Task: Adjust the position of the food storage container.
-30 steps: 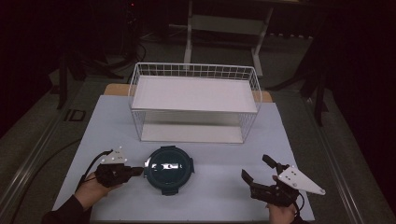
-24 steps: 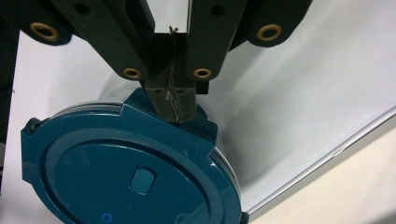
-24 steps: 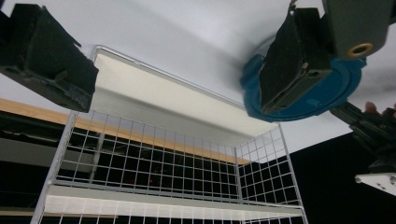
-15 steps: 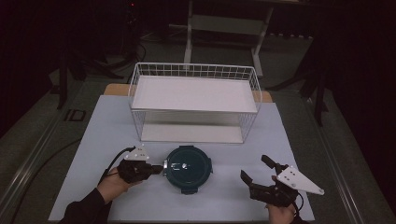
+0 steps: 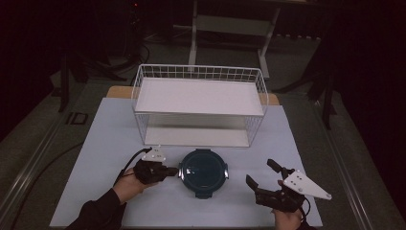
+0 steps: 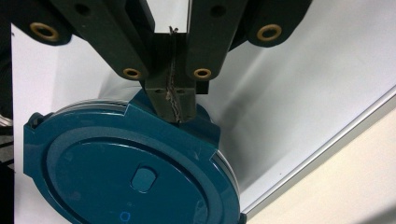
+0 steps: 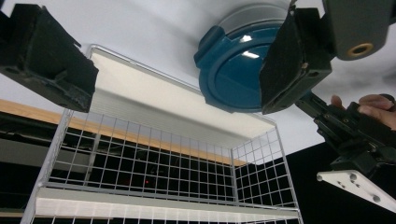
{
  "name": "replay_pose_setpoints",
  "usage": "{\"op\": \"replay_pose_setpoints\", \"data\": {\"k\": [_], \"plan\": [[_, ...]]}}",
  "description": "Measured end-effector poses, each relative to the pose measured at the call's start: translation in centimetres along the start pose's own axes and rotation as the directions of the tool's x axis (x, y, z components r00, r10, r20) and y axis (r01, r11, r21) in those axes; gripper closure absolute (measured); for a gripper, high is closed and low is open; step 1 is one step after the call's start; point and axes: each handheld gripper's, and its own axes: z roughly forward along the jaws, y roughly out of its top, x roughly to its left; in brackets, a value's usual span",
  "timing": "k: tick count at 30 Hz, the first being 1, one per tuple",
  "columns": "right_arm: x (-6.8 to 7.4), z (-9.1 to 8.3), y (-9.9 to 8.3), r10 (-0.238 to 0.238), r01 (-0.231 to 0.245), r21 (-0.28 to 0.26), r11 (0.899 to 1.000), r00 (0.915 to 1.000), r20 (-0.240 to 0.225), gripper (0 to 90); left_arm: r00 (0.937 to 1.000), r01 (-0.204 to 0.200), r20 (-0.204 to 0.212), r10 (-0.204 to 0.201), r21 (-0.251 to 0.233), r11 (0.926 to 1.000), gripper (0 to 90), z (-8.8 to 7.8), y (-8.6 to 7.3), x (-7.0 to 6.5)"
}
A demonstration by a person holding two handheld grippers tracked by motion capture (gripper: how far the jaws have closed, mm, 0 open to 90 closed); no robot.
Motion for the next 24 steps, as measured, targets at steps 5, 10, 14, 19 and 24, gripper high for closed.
{"op": "replay_pose_setpoints", "data": {"k": [5, 10, 14, 19, 24], "plan": [[0.0, 0.0, 0.0, 0.000, 0.000, 0.002, 1.000, 1.0000, 0.001, 11.3, 1.0000, -0.007, 0.005, 0.007, 0.003, 1.0000, 89.7, 0.7, 0.6, -0.1], [0.0, 0.0, 0.0, -0.002, 0.002, 0.003, 1.000, 1.0000, 0.001, 11.3, 0.9994, -0.025, 0.026, 0.024, 0.008, 0.9997, 89.7, 1.5, 1.1, -0.7], [0.0, 0.0, 0.0, -0.002, 0.002, 0.003, 1.000, 1.0000, 0.001, 11.3, 0.9987, -0.031, 0.040, 0.031, 0.005, 0.9995, 89.7, 2.0, 1.4, -1.0], [0.0, 0.0, 0.0, -0.002, 0.002, 0.005, 1.000, 1.0000, 0.000, 11.3, 0.9989, -0.024, 0.041, 0.024, 0.003, 0.9997, 89.7, 2.3, 1.7, -1.0], [0.0, 0.0, 0.0, -0.004, 0.004, 0.005, 1.000, 1.0000, 0.000, 11.3, 0.9987, -0.025, 0.044, 0.025, -0.002, 0.9997, 89.7, 2.7, 1.9, -1.2]]}}
